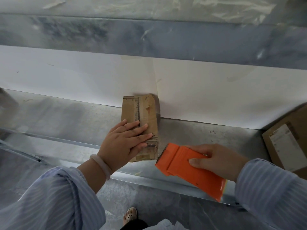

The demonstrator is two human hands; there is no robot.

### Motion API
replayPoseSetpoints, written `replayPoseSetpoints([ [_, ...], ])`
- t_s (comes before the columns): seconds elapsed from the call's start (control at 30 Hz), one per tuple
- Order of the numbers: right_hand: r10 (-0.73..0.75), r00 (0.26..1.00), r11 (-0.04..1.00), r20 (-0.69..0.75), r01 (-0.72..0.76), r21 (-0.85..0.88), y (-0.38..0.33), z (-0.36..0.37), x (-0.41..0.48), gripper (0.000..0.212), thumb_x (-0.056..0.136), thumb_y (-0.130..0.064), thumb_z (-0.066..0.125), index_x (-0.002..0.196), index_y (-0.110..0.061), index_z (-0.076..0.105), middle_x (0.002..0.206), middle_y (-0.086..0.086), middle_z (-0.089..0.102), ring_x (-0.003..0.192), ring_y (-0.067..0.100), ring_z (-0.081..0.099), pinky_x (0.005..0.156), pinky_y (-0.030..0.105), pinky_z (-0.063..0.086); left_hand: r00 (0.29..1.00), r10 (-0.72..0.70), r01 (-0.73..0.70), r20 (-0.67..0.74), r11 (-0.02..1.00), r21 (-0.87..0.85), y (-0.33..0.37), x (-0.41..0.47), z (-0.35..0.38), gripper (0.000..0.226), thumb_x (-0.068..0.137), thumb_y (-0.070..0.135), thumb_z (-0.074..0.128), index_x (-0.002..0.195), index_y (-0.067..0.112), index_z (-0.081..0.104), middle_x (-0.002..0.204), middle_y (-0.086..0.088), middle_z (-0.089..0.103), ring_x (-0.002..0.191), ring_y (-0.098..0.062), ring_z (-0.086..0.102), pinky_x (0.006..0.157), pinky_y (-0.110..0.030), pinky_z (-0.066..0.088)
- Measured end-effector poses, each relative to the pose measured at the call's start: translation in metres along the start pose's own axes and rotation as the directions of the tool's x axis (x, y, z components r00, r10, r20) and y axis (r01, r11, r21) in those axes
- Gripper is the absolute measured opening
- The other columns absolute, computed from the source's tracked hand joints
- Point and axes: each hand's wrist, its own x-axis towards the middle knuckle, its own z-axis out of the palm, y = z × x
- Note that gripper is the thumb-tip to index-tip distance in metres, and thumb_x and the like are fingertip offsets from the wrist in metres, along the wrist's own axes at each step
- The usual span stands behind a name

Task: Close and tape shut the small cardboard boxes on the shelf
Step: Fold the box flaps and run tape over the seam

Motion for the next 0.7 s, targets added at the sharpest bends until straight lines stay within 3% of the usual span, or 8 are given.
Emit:
replayPoseSetpoints([
  [0.1,0.004,1.000,1.000,0.003,-0.004,-0.008,-0.003,0.000,-0.002,0.033,0.092,-0.042,0.062,0.113,-0.063,0.046,0.112,-0.024,0.059,0.098,0.002,0.057,0.091,0.026,0.041,1.000,-0.001,0.001,0.003,1.000,-0.010,0.000,0.000,-0.001,0.041,0.102,0.050,0.034,0.123,0.032,0.066,0.131,0.008,0.062,0.127,-0.019,0.056,0.105,-0.050,0.044],
  [0.3,0.001,1.000,0.988,-0.024,-0.004,-0.152,-0.022,0.000,0.012,0.044,0.092,-0.042,0.062,0.135,-0.045,0.050,0.124,-0.013,0.059,0.112,0.012,0.057,0.095,0.026,0.040,0.999,-0.010,0.010,0.046,1.000,-0.017,-0.001,0.000,-0.001,0.044,0.103,0.051,0.030,0.124,0.033,0.065,0.133,0.009,0.060,0.129,-0.018,0.054,0.107,-0.049,0.042],
  [0.7,0.116,0.992,0.967,0.045,-0.102,-0.233,-0.028,-0.014,0.012,0.045,0.089,-0.054,0.060,0.133,-0.050,0.051,0.130,-0.012,0.058,0.119,0.017,0.055,0.106,0.037,0.038,1.000,-0.011,0.011,0.024,1.000,-0.013,-0.001,0.001,-0.001,0.045,0.103,0.051,0.030,0.122,0.033,0.067,0.133,0.010,0.060,0.128,-0.018,0.054,0.110,-0.046,0.039],
])
